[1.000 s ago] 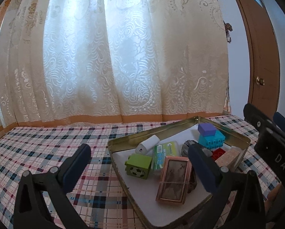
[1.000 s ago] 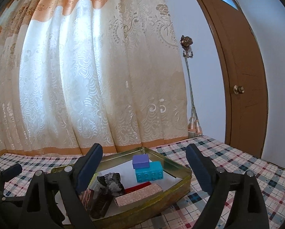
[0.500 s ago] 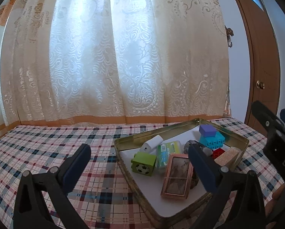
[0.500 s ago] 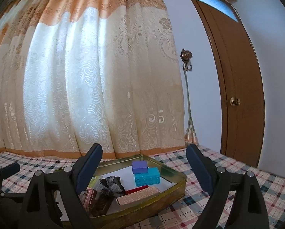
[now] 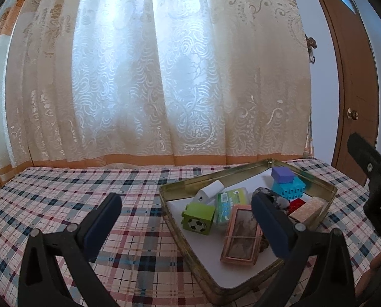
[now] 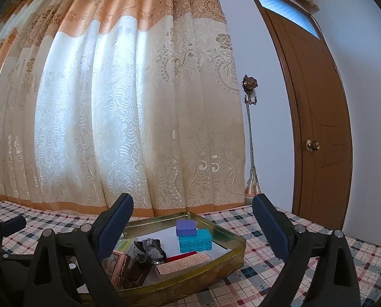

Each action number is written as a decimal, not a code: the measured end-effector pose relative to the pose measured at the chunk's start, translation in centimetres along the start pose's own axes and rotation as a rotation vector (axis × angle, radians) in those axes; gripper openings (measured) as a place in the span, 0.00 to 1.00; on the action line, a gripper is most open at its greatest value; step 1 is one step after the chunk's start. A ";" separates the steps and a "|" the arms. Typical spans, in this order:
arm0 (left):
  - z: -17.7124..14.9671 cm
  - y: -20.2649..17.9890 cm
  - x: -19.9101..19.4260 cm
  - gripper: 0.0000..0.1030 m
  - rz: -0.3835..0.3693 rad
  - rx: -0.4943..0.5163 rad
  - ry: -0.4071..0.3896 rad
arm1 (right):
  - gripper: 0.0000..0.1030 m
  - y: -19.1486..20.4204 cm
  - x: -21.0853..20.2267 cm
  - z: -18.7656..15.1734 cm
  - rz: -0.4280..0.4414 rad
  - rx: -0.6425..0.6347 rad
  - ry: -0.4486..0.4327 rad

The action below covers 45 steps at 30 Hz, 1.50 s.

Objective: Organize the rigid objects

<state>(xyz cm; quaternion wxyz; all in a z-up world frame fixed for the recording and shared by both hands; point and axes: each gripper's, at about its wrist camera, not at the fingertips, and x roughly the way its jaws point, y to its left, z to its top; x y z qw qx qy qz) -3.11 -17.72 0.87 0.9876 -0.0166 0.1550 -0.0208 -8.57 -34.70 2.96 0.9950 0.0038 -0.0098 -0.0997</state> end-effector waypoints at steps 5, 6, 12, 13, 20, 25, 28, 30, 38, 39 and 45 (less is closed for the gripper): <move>0.0 0.0 0.0 1.00 0.002 0.002 -0.001 | 0.93 0.0 0.0 0.0 0.000 0.002 -0.004; 0.0 0.0 0.0 1.00 0.004 0.005 -0.002 | 0.93 0.0 0.0 0.0 -0.001 0.003 -0.004; 0.0 -0.1 0.0 1.00 0.022 0.012 0.000 | 0.94 -0.3 -0.2 0.1 -0.008 0.019 -0.012; 0.0 0.0 0.0 1.00 0.024 0.011 0.000 | 0.94 -0.4 -0.2 0.1 -0.009 0.021 -0.013; 0.0 -0.2 0.0 1.00 0.043 0.018 0.005 | 0.94 -0.7 -0.3 0.1 -0.015 0.032 -0.014; 0.0 -0.2 0.0 1.00 0.055 0.019 0.002 | 0.94 -0.8 -0.4 0.1 -0.017 0.036 -0.016; 0.0 -0.3 0.0 1.00 0.060 0.024 0.003 | 0.94 -0.9 -0.4 0.1 -0.016 0.035 -0.016; 0.0 -0.4 0.0 1.00 0.063 0.026 0.003 | 0.94 -0.8 -0.4 0.1 -0.017 0.035 -0.016; 0.0 -0.3 -0.7 1.00 0.034 -0.009 -0.032 | 0.95 -0.9 -0.4 0.1 -0.016 0.040 -0.017; 0.0 -0.3 -0.8 1.00 0.032 -0.006 -0.031 | 0.95 -0.9 -0.4 0.1 -0.017 0.039 -0.017; 0.0 -0.3 -0.7 1.00 0.043 -0.005 -0.024 | 0.95 -0.9 -0.4 0.1 -0.019 0.042 -0.011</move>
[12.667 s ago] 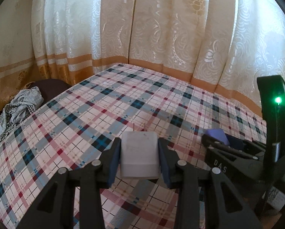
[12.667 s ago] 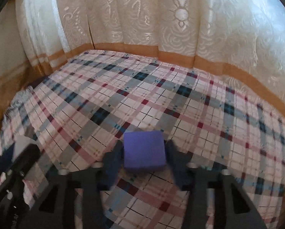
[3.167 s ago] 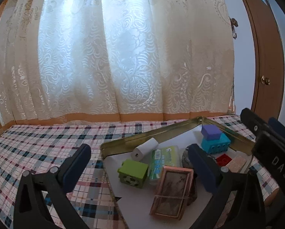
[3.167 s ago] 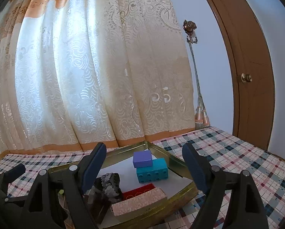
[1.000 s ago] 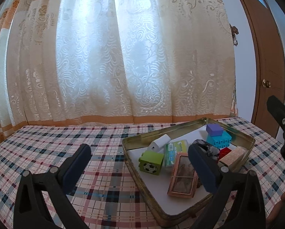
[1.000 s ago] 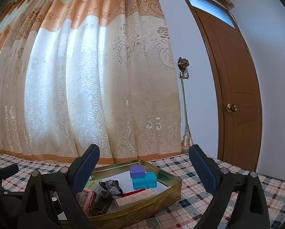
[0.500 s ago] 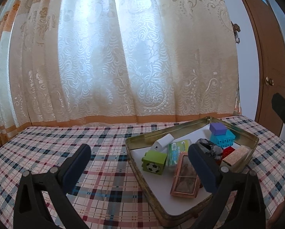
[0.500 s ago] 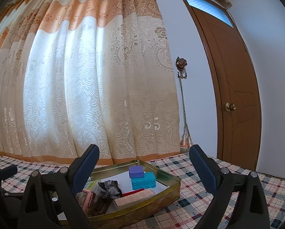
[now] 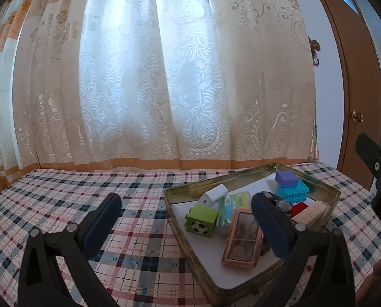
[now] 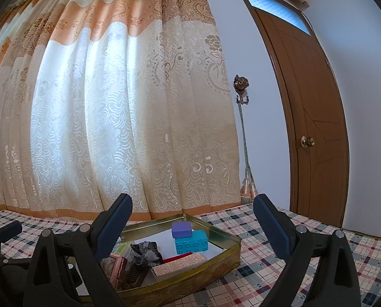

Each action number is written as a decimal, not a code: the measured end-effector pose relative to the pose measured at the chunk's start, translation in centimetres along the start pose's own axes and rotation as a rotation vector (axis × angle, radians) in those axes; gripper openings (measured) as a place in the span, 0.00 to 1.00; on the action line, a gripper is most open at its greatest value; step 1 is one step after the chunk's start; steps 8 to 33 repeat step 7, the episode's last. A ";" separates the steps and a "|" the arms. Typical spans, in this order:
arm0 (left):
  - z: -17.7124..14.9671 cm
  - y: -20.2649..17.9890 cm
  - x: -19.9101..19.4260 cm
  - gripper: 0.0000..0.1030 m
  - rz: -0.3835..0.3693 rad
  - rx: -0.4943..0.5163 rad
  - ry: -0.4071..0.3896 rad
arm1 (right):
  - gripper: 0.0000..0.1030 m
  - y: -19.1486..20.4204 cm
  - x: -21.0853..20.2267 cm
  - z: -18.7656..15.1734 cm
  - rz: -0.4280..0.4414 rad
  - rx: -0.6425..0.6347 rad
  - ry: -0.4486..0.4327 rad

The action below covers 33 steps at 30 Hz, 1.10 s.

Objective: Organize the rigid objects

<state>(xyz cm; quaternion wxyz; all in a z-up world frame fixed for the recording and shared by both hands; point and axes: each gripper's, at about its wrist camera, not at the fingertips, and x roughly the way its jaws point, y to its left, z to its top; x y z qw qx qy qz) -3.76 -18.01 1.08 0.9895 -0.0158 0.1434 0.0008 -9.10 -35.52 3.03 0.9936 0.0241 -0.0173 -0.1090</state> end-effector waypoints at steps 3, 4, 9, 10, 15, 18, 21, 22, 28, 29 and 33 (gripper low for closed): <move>0.0 0.1 0.1 1.00 -0.002 -0.005 0.006 | 0.95 0.0 0.0 0.0 -0.003 -0.001 0.002; 0.0 0.1 0.2 1.00 -0.003 -0.005 0.007 | 0.95 0.0 0.1 0.0 -0.004 -0.001 0.003; 0.0 0.1 0.3 1.00 0.000 -0.007 0.014 | 0.95 -0.2 0.2 0.0 -0.012 0.006 0.010; 0.0 0.1 0.3 1.00 0.000 -0.007 0.014 | 0.95 -0.2 0.2 0.0 -0.012 0.006 0.010; 0.0 0.1 0.3 1.00 0.000 -0.007 0.014 | 0.95 -0.2 0.2 0.0 -0.012 0.006 0.010; 0.0 0.1 0.3 1.00 0.000 -0.007 0.014 | 0.95 -0.2 0.2 0.0 -0.012 0.006 0.010; 0.0 0.1 0.3 1.00 0.000 -0.007 0.014 | 0.95 -0.2 0.2 0.0 -0.012 0.006 0.010; 0.0 0.1 0.3 1.00 0.000 -0.007 0.014 | 0.95 -0.2 0.2 0.0 -0.012 0.006 0.010; 0.0 0.1 0.3 1.00 0.000 -0.007 0.014 | 0.95 -0.2 0.2 0.0 -0.012 0.006 0.010; 0.0 0.1 0.3 1.00 0.000 -0.007 0.014 | 0.95 -0.2 0.2 0.0 -0.012 0.006 0.010; 0.0 0.1 0.3 1.00 0.000 -0.007 0.014 | 0.95 -0.2 0.2 0.0 -0.012 0.006 0.010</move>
